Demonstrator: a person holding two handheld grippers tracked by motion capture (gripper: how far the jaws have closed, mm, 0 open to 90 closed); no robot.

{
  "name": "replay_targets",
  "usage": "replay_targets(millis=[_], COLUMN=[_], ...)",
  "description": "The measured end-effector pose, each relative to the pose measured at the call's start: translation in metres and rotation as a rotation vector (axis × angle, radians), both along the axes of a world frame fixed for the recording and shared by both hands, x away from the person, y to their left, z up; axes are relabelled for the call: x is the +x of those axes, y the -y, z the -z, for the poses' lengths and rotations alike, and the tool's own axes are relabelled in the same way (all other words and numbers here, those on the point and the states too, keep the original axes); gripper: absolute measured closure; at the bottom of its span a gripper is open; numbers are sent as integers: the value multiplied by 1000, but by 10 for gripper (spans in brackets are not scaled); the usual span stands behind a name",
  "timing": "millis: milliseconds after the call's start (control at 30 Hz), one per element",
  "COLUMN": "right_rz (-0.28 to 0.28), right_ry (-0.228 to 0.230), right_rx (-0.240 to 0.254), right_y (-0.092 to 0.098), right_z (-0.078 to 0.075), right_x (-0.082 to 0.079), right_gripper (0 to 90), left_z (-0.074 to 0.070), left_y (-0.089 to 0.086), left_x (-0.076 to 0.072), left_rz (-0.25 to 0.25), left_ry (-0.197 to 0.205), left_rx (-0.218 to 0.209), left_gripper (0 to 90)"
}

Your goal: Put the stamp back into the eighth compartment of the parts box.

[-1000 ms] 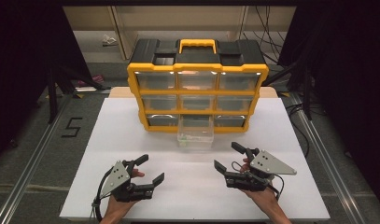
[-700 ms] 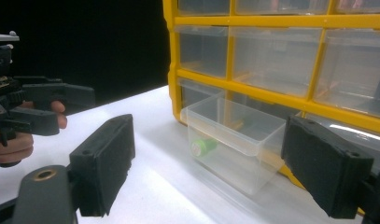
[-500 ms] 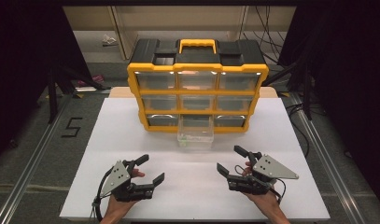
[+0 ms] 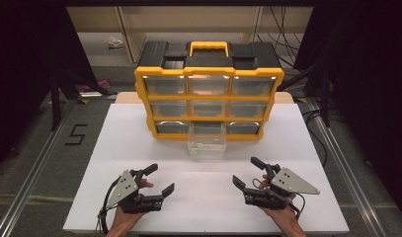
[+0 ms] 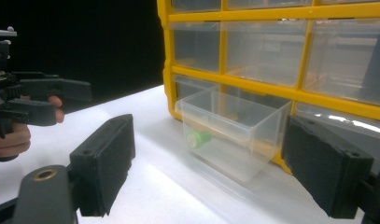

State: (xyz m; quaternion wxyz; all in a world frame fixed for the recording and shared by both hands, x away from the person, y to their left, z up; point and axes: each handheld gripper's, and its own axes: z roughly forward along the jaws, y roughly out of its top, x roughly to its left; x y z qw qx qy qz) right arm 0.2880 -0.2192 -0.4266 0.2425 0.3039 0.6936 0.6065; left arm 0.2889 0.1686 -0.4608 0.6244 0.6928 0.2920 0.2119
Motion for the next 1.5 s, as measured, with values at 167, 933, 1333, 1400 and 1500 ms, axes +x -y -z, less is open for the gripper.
replay_targets(millis=[167,933,1333,1400,1500], right_rz=[0,26,24,25,24], right_ry=[-8,-21,-35,-36,-31], right_rx=[-4,11,5,3,4], right_y=[1,16,17,17,17], right_z=[4,10,16,16,16], right_x=[-2,-10,-14,-14,-14], right_gripper=[184,184,184,184,184], left_z=[0,0,0,0,0], left_y=[-1,0,1,1,1], left_x=[0,0,0,0,0], left_rz=[0,14,15,16,17], left_ry=[1,-8,-9,-8,-9], left_rx=[-1,5,5,6,8], left_gripper=[163,162,162,162,162])
